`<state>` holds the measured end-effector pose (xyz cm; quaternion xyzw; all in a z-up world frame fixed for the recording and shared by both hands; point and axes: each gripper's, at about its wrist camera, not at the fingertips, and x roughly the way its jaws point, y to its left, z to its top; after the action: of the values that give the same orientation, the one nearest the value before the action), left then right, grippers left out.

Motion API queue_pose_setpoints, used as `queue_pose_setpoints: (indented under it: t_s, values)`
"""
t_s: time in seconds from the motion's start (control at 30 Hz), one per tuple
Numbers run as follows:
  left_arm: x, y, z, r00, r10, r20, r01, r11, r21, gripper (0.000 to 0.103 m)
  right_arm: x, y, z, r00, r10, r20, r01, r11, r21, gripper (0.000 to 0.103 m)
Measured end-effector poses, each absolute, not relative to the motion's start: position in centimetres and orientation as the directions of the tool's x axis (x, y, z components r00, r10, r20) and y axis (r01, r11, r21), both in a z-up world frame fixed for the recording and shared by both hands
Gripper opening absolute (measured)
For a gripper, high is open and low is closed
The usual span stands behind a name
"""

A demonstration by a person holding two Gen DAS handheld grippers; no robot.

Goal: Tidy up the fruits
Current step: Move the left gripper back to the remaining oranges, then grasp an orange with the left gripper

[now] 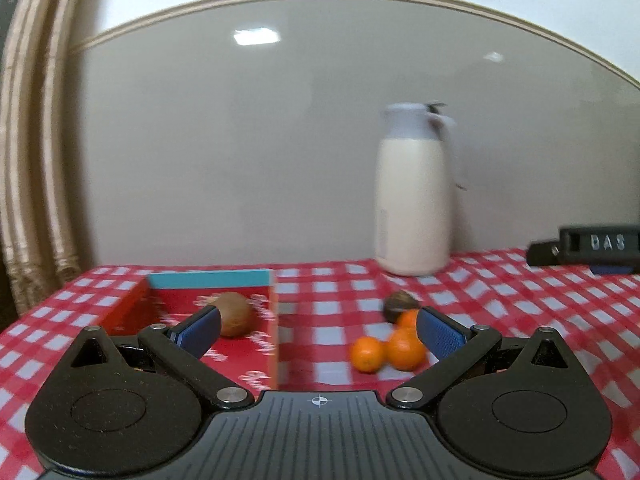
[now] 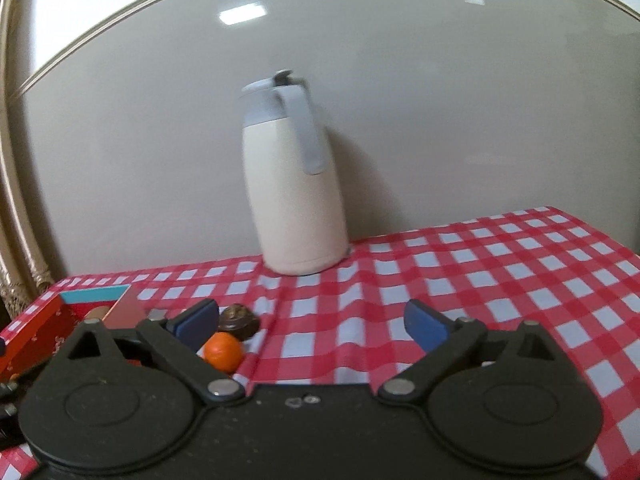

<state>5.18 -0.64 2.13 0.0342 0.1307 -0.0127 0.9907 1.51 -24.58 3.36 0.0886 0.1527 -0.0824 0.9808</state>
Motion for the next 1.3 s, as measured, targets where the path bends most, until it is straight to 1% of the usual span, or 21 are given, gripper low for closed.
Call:
queue_pose_setpoints:
  t_s: [0.13, 0.23, 0.3, 0.37, 0.4, 0.43, 0.47, 0.6, 0.67, 0.73, 0.87, 1.03, 1.2, 1.3]
  values:
    - [6.2, -2.5, 1.9, 0.951, -0.064, -0.303, 0.091, 0.993, 0.075, 0.103, 1.0, -25.8, 3.5, 0.94, -0.149, -0.308, 0.208, 0.964, 0.167, 0.101]
    - [7.6, -3.2, 1.6, 0.932, -0.088, -0.352, 0.108, 0.993, 0.037, 0.102, 0.7, -26.6, 3.4, 0.938, -0.157, -0.309, 0.219, 0.959, 0.18, 0.101]
    - [8.4, -3.2, 1.3, 0.919, -0.078, -0.386, 0.091, 0.996, 0.016, 0.102, 0.6, -27.0, 3.4, 0.937, -0.159, -0.31, 0.224, 0.956, 0.188, 0.101]
    - [9.2, -3.3, 0.9, 0.908, -0.068, -0.414, 0.08, 0.997, 0.012, 0.091, 0.5, -27.3, 3.4, 0.938, -0.161, -0.309, 0.228, 0.954, 0.194, 0.101]
    - [9.6, -3.4, 0.7, 0.9, -0.07, -0.43, 0.08, 0.997, 0.005, 0.088, 0.5, -27.4, 3.4, 0.938, -0.162, -0.308, 0.229, 0.954, 0.196, 0.101]
    - [10.0, -3.4, 0.4, 0.894, -0.065, -0.443, 0.074, 0.997, 0.003, 0.08, 0.5, -27.5, 3.3, 0.938, -0.162, -0.307, 0.229, 0.953, 0.197, 0.101]
    - [10.4, -3.4, 0.1, 0.889, -0.056, -0.454, 0.066, 0.998, 0.006, 0.075, 0.5, -27.5, 3.3, 0.938, -0.162, -0.306, 0.229, 0.953, 0.199, 0.101]
    - [11.6, -3.5, -0.5, 0.877, -0.047, -0.478, 0.054, 0.999, 0.001, 0.07, 0.6, -27.6, 3.3, 0.939, -0.151, -0.308, 0.222, 0.952, 0.211, 0.102]
    - [11.9, -3.6, -0.6, 0.873, -0.041, -0.486, 0.052, 0.999, 0.009, 0.059, 0.6, -27.6, 3.3, 0.94, -0.146, -0.307, 0.217, 0.953, 0.212, 0.102]
    - [12.4, -3.4, -0.6, 0.868, -0.028, -0.495, 0.038, 0.999, 0.012, 0.055, 0.6, -27.6, 3.3, 0.94, -0.142, -0.309, 0.215, 0.953, 0.215, 0.102]
    - [13.3, -3.2, -0.7, 0.861, -0.003, -0.508, 0.017, 1.0, 0.023, 0.055, 0.5, -27.7, 3.5, 0.943, -0.134, -0.305, 0.209, 0.951, 0.229, 0.103]
    - [14.2, -3.9, -1.1, 0.856, 0.039, -0.515, 0.014, 0.995, 0.099, 0.055, 0.5, -28.0, 3.5, 0.943, -0.134, -0.305, 0.213, 0.947, 0.242, 0.103]
    - [14.6, -5.2, -1.3, 0.864, 0.059, -0.499, 0.034, 0.984, 0.174, 0.055, 0.4, -28.2, 3.6, 0.944, -0.128, -0.304, 0.213, 0.941, 0.264, 0.103]
    - [14.7, -5.3, -1.2, 0.863, 0.042, -0.503, 0.048, 0.985, 0.166, 0.055, 0.2, -28.2, 3.7, 0.947, -0.127, -0.296, 0.211, 0.939, 0.272, 0.103]
